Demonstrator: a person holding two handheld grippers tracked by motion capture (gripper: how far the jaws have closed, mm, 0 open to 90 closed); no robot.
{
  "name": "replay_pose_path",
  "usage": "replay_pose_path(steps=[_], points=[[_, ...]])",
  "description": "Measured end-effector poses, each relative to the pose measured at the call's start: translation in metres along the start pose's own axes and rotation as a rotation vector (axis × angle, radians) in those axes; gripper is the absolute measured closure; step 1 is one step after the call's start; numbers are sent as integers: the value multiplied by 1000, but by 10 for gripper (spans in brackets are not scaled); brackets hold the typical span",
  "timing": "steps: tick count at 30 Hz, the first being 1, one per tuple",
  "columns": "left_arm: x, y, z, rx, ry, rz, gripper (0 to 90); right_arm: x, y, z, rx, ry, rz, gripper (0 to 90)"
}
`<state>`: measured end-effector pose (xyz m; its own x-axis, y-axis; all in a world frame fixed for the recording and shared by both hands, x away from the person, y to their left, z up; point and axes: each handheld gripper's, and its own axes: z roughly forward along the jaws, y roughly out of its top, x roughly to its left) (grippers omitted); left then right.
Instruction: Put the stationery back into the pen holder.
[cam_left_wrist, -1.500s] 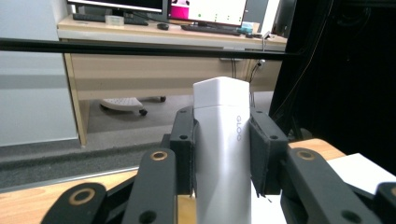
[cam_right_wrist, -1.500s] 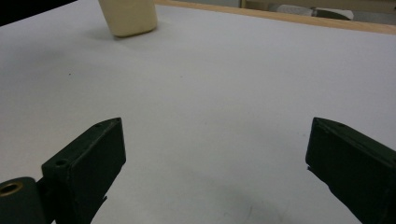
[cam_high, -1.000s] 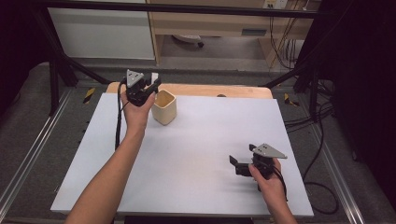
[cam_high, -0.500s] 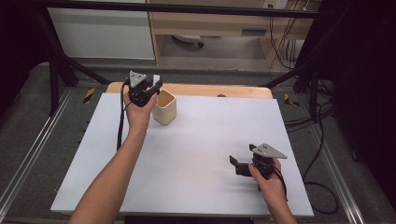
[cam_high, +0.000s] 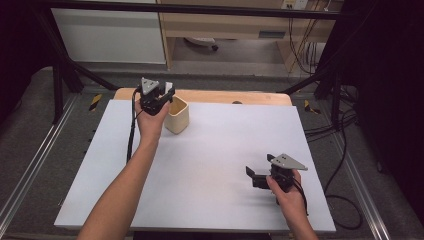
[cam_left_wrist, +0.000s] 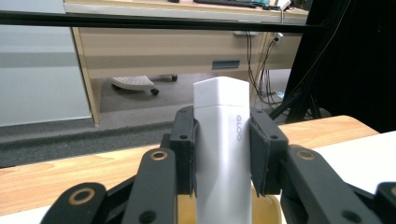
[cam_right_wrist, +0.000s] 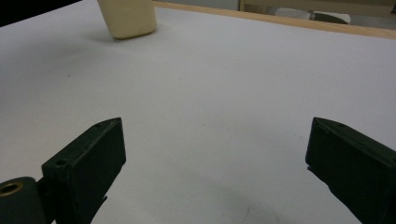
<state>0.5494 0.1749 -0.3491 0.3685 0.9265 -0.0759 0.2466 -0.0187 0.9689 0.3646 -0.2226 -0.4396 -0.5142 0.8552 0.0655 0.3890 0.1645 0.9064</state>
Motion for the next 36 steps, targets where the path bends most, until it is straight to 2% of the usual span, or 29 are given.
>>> replay_pose_path(steps=[5, 8, 25, 36], points=[[3, -8, 2, 14, 12, -13, 663, 0, 0, 0, 0, 1, 0, 53], [5, -10, 2, 1, 9, -35, 663, 0, 0, 0, 0, 1, 0, 53], [2, -11, 5, 5, -3, -23, 662, 0, -1, 1, 2, 3, 2, 52], [-1, -13, 12, 9, -9, -10, 662, 0, -1, 1, 8, 6, 4, 52]])
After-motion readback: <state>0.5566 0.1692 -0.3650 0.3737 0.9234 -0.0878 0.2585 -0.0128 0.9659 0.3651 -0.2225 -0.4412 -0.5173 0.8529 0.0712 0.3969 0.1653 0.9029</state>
